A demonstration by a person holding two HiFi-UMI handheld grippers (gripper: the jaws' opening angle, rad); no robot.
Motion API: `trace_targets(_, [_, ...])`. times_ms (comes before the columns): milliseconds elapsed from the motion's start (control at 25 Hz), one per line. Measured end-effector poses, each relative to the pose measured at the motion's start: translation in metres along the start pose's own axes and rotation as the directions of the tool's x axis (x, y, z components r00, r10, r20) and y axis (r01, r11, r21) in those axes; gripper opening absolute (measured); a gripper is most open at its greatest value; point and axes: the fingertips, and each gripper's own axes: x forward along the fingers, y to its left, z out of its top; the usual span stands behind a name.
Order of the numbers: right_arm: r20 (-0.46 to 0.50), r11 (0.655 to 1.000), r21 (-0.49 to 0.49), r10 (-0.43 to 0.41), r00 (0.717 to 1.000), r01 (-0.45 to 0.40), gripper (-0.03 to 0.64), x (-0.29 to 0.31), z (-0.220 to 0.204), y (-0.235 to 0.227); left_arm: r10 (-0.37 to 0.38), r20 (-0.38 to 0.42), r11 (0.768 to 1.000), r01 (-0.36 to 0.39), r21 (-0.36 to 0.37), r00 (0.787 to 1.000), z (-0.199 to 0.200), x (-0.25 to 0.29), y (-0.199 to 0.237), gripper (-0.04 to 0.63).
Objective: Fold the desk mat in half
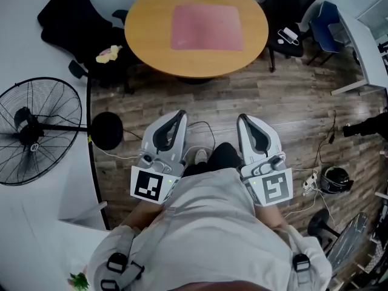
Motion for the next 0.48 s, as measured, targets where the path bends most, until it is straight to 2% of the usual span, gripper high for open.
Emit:
trace_targets(240, [-0.012, 1.000, 0.000, -0.020, 1.000, 0.020, 0.005, 0.005, -0.007, -0.007, 0.005, -0.018, 1.000, -0.006, -0.024, 1.000, -0.007, 0.005, 0.007, 0.003])
trace_targets(480, [-0.006, 1.000, 0.004, -0.003, 1.000, 0.003, 0.005, 0.023, -0.010, -0.017, 0.015, -0.021, 1.000, -0.016, -0.015, 1.000, -0.010, 0.017, 0.017, 0.003])
